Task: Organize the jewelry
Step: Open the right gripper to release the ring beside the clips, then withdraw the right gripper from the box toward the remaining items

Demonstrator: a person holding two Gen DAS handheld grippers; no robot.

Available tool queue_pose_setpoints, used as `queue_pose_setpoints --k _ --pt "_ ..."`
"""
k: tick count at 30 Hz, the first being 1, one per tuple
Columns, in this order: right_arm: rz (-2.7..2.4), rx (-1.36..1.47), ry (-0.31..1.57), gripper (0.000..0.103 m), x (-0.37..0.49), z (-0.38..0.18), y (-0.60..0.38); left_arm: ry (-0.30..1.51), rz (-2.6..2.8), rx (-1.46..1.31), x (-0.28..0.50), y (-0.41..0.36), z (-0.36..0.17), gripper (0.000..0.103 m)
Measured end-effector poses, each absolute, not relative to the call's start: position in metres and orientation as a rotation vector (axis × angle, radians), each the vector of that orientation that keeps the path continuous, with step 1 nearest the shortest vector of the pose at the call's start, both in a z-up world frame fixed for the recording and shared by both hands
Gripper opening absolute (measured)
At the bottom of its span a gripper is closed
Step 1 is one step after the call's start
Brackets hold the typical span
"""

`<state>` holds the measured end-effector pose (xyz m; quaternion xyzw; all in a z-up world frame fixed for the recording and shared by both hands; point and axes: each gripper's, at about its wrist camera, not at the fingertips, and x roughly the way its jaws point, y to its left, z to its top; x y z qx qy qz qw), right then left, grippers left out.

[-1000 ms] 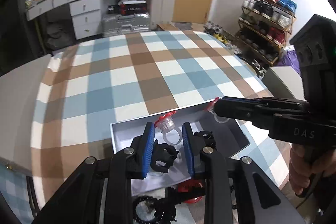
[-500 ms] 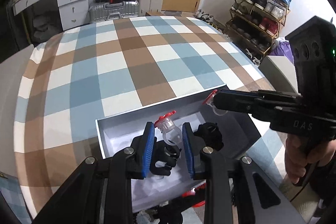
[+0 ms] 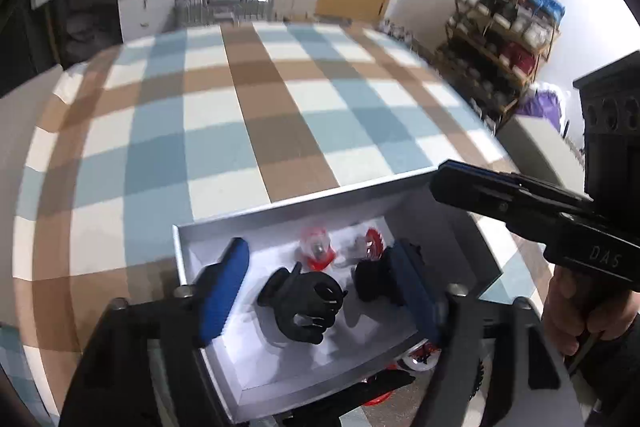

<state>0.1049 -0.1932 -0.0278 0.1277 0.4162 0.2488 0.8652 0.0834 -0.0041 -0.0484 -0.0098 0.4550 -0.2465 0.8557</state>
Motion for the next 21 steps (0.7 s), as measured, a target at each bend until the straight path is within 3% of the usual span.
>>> queue_pose_setpoints --k 10,13,21 --pt "0.494 0.262 0.828 0.06 0.088 -0.014 -0.192 0.837 -0.438 0.012 0.063 0.006 -0.032 0.071" --pt "0.492 0.263 0.805 0.071 0.083 -0.008 -0.191 0.804 -0.383 0.011 0.059 0.009 -0.029 0.082" --pt "0.466 0.266 0.748 0.09 0.065 0.005 -0.193 0.734 -0.256 0.014 0.047 0.022 -0.02 0.082"
